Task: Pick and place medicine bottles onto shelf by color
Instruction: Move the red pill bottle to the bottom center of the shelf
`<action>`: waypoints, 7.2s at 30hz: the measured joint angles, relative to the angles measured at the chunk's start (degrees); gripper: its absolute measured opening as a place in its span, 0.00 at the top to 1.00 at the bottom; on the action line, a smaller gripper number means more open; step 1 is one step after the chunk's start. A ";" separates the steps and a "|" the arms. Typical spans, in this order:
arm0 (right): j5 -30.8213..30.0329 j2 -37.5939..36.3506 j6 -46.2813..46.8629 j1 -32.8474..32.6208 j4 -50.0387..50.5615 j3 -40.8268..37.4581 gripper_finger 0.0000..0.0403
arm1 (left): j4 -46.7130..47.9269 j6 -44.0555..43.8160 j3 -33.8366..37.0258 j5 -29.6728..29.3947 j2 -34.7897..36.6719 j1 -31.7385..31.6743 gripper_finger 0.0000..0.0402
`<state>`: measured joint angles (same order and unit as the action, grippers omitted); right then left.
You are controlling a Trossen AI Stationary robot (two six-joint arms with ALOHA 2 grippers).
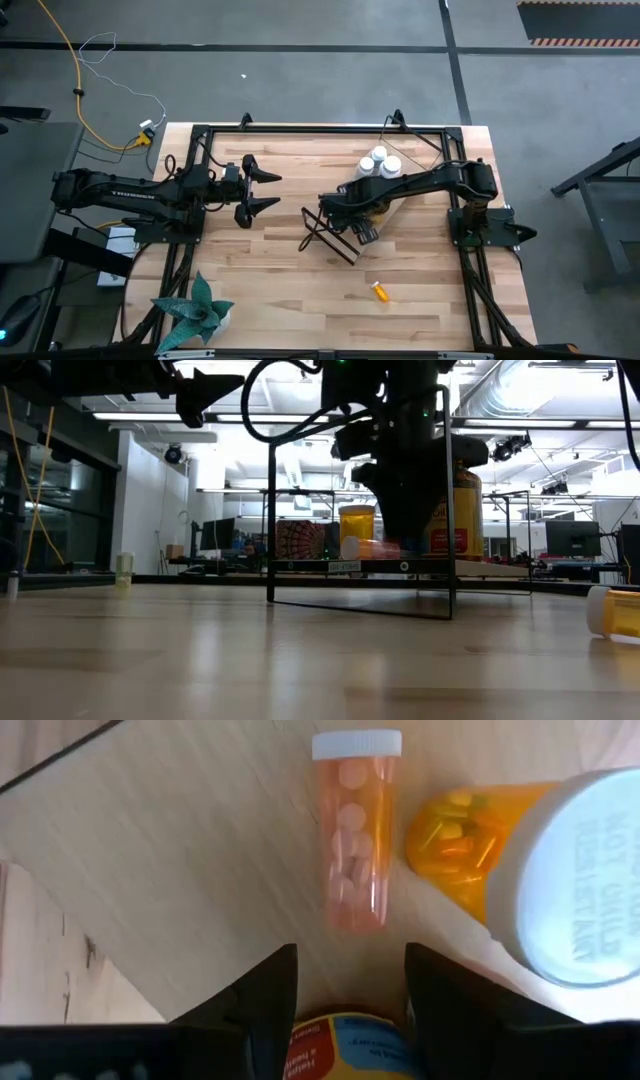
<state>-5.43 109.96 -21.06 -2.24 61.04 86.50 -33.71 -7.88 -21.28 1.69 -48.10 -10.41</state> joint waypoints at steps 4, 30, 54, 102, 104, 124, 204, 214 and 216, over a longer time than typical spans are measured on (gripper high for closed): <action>0.00 0.01 0.00 0.00 -0.75 0.00 0.56 | 0.00 0.00 0.00 0.00 0.00 -0.02 0.30; 2.01 1.47 6.78 0.00 -5.00 -1.18 0.56 | 0.00 0.11 0.00 0.00 0.00 -0.02 0.30; 5.03 1.47 10.74 0.00 -6.63 -1.18 0.68 | -0.02 0.07 0.00 0.00 0.00 -0.04 0.30; 5.24 -1.46 10.15 -0.04 -3.42 -1.14 0.81 | 0.00 0.11 0.00 0.02 0.00 -0.04 0.30; 5.78 -2.10 10.67 -0.10 -3.39 -1.14 0.81 | 0.00 0.11 0.00 0.00 0.00 -0.06 0.30; 1.82 -2.68 10.28 -0.15 -4.00 -1.14 0.81 | 0.00 0.07 0.00 0.00 0.00 -0.04 0.30; 4.33 -21.93 13.95 3.58 -11.63 -1.18 0.81 | 5.73 8.09 -0.02 -1.05 3.20 1.60 0.30; -5.25 -45.87 25.93 -2.91 -26.05 -29.68 0.81 | 6.73 8.09 -0.02 -1.05 3.48 1.57 0.30; -7.98 -52.77 28.48 -5.41 -31.69 -36.45 0.81 | 6.16 8.09 -0.02 -1.05 3.48 1.57 0.30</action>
<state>-13.42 57.19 7.42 -7.65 29.34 50.05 -27.55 0.21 -21.30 0.64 -44.62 -8.84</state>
